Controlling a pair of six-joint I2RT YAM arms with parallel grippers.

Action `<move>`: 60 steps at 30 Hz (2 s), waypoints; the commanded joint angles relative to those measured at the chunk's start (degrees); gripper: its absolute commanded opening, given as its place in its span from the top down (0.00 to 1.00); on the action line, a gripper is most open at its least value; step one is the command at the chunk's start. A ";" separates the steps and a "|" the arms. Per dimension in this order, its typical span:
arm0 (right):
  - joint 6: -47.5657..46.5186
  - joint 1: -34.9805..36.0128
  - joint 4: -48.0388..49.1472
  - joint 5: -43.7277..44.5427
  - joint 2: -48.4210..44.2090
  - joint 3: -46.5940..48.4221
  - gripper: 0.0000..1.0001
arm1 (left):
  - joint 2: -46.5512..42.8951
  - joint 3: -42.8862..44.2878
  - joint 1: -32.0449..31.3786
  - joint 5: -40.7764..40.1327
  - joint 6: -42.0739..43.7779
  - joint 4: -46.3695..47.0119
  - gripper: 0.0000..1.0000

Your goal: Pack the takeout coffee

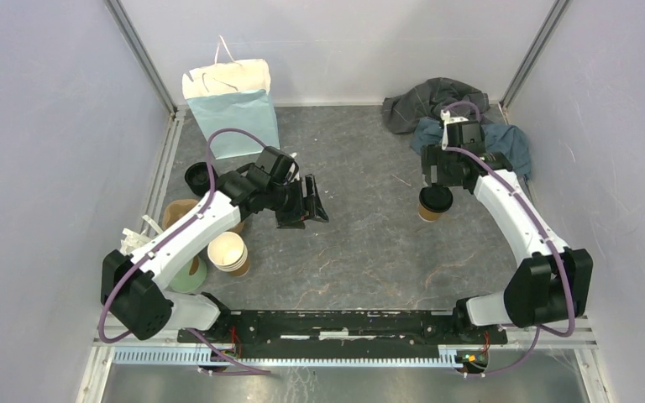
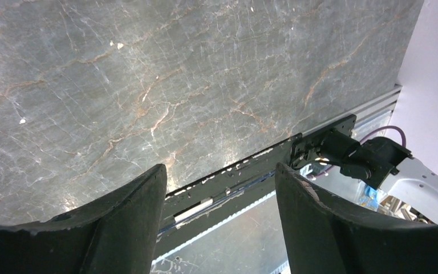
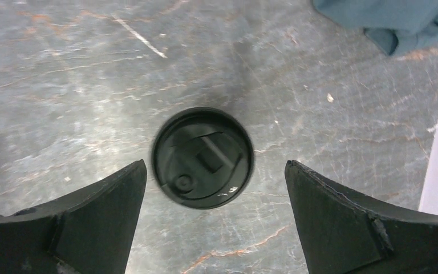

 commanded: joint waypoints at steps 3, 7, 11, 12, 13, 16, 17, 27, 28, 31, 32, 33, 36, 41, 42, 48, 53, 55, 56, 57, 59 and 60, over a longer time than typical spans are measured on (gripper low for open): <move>-1.96 10.06 0.96 -8.26 -6.74 2.71 0.02 | -1.05 3.42 0.15 -3.05 1.04 0.30 0.20; -0.02 18.51 4.59 -14.82 -10.79 -2.85 0.02 | -2.86 4.55 0.15 -7.09 0.43 -1.00 0.16; 2.93 21.79 7.58 -18.03 -14.50 -8.59 0.02 | -4.02 7.07 0.32 -12.70 -0.24 -2.88 0.12; 2.88 21.79 7.26 -18.44 -14.67 -8.91 0.02 | -3.89 7.76 0.40 -14.07 -0.33 -3.24 0.12; 2.25 21.75 6.50 -18.50 -14.65 -8.80 0.02 | -3.64 8.49 0.49 -15.51 -0.46 -3.66 0.12; 0.04 21.84 4.67 -16.90 -13.55 -7.29 0.02 | -2.23 10.75 1.18 -24.93 -0.94 -6.81 0.12; -0.39 21.82 4.24 -16.00 -12.94 -6.31 0.02 | -1.43 11.59 1.81 -28.59 -1.05 -8.82 0.12; -2.10 21.84 2.37 -22.44 0.82 7.62 0.02 | 2.34 8.81 25.89 -18.64 10.35 -12.23 0.11; -3.23 21.74 1.44 -21.27 2.05 9.37 0.02 | 3.75 8.13 27.30 -17.52 11.63 -12.19 0.12; -4.79 21.46 1.04 -18.07 4.55 12.12 0.02 | 8.11 6.40 31.69 -14.59 15.80 -11.71 0.16; -4.95 21.40 1.72 -18.32 5.09 12.12 0.02 | 9.36 6.35 32.86 -13.93 16.99 -11.58 0.16; -5.43 21.30 2.37 -18.66 5.49 11.87 0.02 | 10.55 6.36 33.84 -12.96 18.15 -11.30 0.16; -6.59 20.96 2.15 -18.13 7.40 12.53 0.02 | 13.10 6.21 35.24 -10.07 21.35 -10.76 0.17; -5.54 15.19 1.80 -21.59 8.99 12.38 0.04 | 14.76 4.35 35.65 -4.90 26.01 -8.86 0.16; -4.91 13.56 2.16 -23.11 9.25 11.36 0.06 | 14.99 4.26 35.66 -4.62 26.81 -8.22 0.15; -4.65 12.21 2.60 -25.17 8.71 10.35 0.07 | 16.71 2.41 39.00 1.59 28.22 -4.88 0.16; -4.82 12.14 2.61 -25.09 8.46 10.17 0.07 | 16.70 0.48 39.08 1.59 28.48 -3.47 0.15; -4.72 12.22 2.70 -25.46 8.29 9.84 0.07 | 16.81 0.45 39.09 2.30 28.84 -3.23 0.15; -4.78 12.25 2.80 -25.47 8.23 9.73 0.07 | 16.81 0.53 39.10 2.72 28.98 -3.14 0.16; -4.75 12.24 2.79 -25.52 8.08 9.54 0.07 | 16.76 0.56 39.16 3.30 29.02 -3.02 0.18; -4.74 12.22 3.02 -25.51 7.73 9.09 0.07 | 16.37 0.48 39.29 3.73 28.93 -2.99 0.22; -4.72 12.25 3.04 -25.47 7.50 8.95 0.07 | 16.13 0.43 39.32 3.85 28.79 -3.17 0.24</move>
